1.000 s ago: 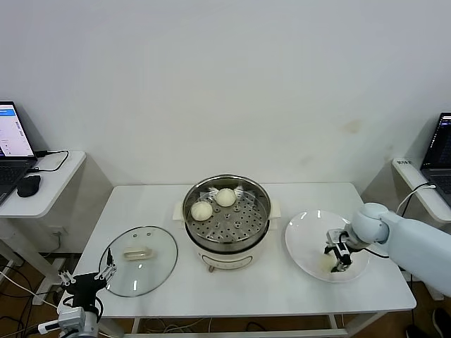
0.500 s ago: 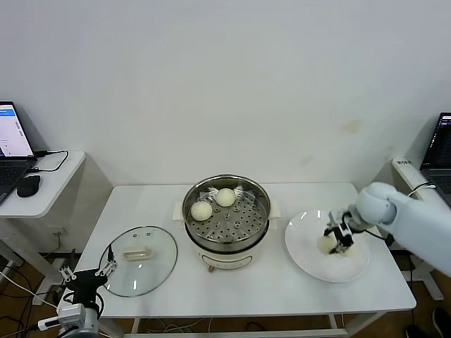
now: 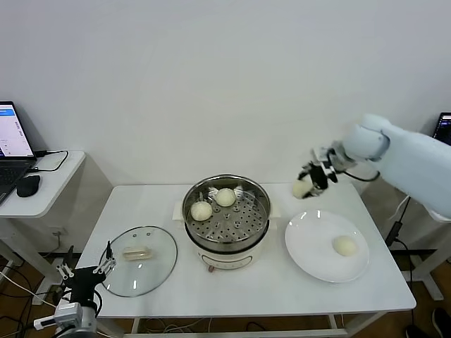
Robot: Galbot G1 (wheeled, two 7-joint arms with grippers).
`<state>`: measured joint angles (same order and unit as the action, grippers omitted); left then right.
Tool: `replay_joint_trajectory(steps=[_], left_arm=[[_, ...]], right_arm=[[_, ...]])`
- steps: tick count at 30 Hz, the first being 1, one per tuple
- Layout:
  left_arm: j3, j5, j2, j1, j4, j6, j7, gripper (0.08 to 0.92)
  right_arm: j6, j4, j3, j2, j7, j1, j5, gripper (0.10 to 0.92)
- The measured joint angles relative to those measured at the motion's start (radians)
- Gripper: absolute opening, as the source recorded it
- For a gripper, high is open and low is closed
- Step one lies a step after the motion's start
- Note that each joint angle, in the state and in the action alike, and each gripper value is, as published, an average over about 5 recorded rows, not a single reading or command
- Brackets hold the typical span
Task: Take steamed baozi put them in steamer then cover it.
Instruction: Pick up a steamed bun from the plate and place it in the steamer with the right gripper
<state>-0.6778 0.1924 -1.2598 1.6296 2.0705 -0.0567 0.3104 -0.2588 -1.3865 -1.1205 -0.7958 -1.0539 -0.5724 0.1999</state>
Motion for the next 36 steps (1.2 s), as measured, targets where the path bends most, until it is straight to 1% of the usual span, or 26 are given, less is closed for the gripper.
replay_joint_trajectory(steps=[8, 16, 25, 36], left_arm=[[-0.014, 0.008, -0.004, 0.006, 0.013, 0.001, 0.002, 0.823], [-0.026, 0.014, -0.007, 0.009, 0.015, 0.003, 0.005, 0.823], [-0.025, 0.014, -0.018, 0.006, 0.004, 0.008, 0.008, 0.823], [-0.025, 0.014, -0.028, 0.007, -0.003, 0.014, 0.01, 0.823]], right_arm=[[0.074, 0.002, -0.084, -0.174, 0.03, -0.053, 0.052, 0.568], [0.22, 0.014, -0.158, -0.291, 0.055, -0.034, 0.007, 0.577], [0.381, 0.007, -0.214, -0.35, 0.069, -0.001, -0.067, 0.585], [0.51, 0.028, -0.228, -0.387, 0.086, 0.045, -0.173, 0.617]])
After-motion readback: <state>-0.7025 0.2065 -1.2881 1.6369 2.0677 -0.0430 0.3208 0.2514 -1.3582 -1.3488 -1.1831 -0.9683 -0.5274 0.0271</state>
